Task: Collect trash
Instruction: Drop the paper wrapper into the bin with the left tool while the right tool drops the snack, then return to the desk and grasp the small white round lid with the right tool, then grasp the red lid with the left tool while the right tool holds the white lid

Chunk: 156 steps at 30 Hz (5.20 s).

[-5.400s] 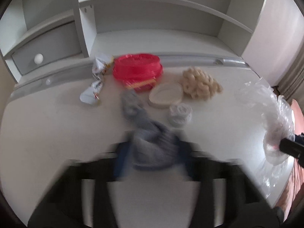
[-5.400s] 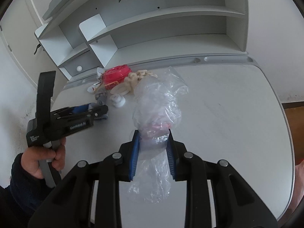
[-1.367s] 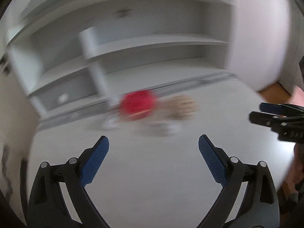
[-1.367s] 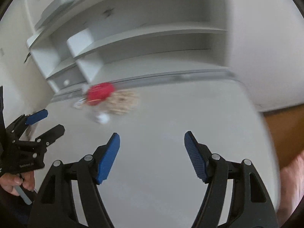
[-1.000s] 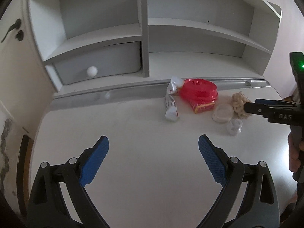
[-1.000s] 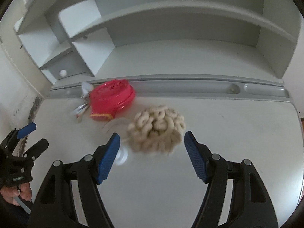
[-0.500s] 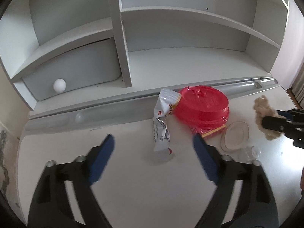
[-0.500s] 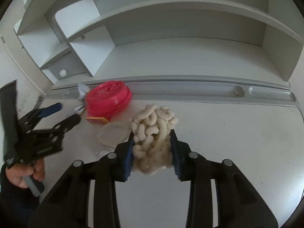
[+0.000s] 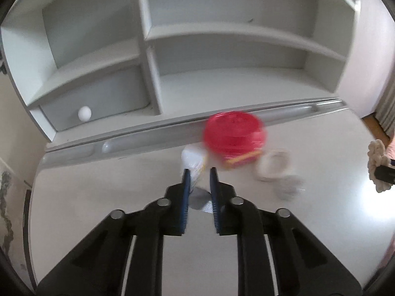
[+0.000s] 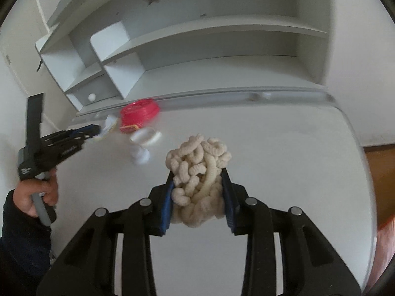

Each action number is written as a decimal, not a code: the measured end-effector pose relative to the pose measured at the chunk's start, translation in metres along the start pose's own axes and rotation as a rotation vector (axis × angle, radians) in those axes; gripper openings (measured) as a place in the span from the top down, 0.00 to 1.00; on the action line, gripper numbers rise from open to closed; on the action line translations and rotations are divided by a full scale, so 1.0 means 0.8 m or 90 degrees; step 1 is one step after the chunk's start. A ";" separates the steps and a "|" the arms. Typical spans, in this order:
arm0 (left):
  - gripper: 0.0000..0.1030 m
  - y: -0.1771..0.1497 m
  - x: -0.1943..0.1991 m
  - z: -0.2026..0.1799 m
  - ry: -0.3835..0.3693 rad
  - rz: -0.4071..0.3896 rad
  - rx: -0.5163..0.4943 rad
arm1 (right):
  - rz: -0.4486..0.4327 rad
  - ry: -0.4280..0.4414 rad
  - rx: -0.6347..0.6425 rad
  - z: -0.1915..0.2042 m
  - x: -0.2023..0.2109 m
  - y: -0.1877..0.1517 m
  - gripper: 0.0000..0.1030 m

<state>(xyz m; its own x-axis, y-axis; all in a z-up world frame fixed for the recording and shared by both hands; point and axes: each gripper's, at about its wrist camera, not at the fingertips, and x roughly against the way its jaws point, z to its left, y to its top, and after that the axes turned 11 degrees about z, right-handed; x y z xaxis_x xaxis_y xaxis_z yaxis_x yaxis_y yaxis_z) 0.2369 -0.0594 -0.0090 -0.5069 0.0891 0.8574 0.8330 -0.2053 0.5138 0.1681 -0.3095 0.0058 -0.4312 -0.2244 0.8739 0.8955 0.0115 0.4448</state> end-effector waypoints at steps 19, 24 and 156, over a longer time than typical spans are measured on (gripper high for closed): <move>0.99 -0.094 0.130 -0.394 -0.281 -0.060 -0.318 | -0.093 -0.165 -0.345 -0.251 0.194 -0.311 0.66; 0.98 -0.161 0.124 -0.543 -0.395 -0.010 -0.452 | -0.074 -0.200 -0.477 -0.323 0.206 -0.410 0.66; 0.26 -0.085 0.109 -0.432 -0.270 -0.051 -0.341 | -0.061 -0.224 -0.304 -0.234 0.143 -0.243 0.69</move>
<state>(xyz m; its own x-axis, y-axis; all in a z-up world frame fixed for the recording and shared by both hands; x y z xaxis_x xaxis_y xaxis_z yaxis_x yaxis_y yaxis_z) 0.0593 -0.3748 0.0207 -0.3401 0.4756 0.8112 0.5168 -0.6262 0.5838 -0.0350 -0.5201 -0.0172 -0.4494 0.1347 0.8831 0.7659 -0.4508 0.4585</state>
